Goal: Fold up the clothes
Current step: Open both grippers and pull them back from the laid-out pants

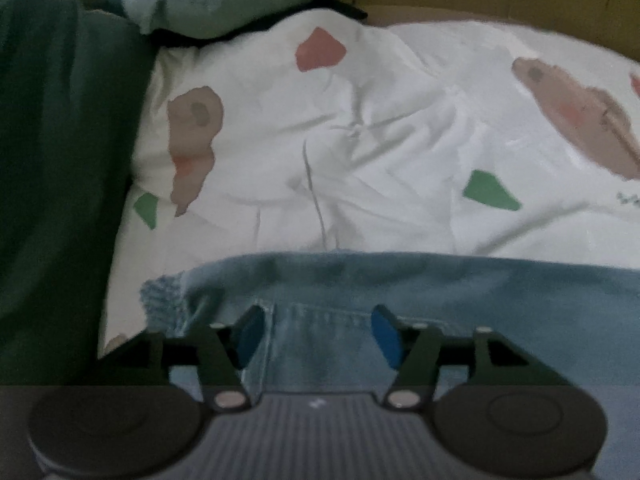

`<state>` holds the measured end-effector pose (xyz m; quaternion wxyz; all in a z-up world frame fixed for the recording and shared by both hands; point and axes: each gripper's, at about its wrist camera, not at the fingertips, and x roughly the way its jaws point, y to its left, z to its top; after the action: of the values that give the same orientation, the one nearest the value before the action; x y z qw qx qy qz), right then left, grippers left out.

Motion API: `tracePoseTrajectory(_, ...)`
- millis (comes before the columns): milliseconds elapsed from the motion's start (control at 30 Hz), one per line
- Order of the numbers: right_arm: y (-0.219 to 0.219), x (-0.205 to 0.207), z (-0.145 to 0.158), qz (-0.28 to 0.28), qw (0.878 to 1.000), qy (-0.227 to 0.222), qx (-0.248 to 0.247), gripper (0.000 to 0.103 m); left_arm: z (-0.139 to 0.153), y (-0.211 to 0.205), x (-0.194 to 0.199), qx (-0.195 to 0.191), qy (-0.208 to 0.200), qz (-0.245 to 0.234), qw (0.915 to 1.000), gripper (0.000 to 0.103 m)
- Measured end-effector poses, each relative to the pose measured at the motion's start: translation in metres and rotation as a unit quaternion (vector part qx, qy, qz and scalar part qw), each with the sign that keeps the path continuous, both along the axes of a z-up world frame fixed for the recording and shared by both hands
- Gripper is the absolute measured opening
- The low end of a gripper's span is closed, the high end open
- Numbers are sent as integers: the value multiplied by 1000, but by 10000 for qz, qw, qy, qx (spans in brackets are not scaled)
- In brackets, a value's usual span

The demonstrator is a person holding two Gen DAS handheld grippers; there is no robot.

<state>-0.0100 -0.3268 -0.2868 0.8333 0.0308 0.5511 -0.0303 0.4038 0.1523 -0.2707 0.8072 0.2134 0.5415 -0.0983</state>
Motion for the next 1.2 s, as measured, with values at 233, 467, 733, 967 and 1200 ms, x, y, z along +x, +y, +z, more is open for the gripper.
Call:
tracePoseTrajectory(233,-26,-45,44,-387,9990,-238,7,34,71,4,-34,-330,-58,249,9991,78)
tracePoseTrajectory(467,-45,-88,96,-725,9959,-548,-8,40,141,6,-90,-454,-213,257,9984,78)
tracePoseTrajectory(733,-62,-139,138,-1311,9873,-877,189,42,194,21,-139,-498,-214,464,9975,82)
tracePoseTrajectory(967,-67,-171,163,-1639,9796,-1093,399,54,228,30,-163,-757,-261,764,9939,84)
tracePoseTrajectory(1200,-68,-203,195,-1784,9743,-1312,413,67,240,18,-182,-1017,-287,609,9925,92)
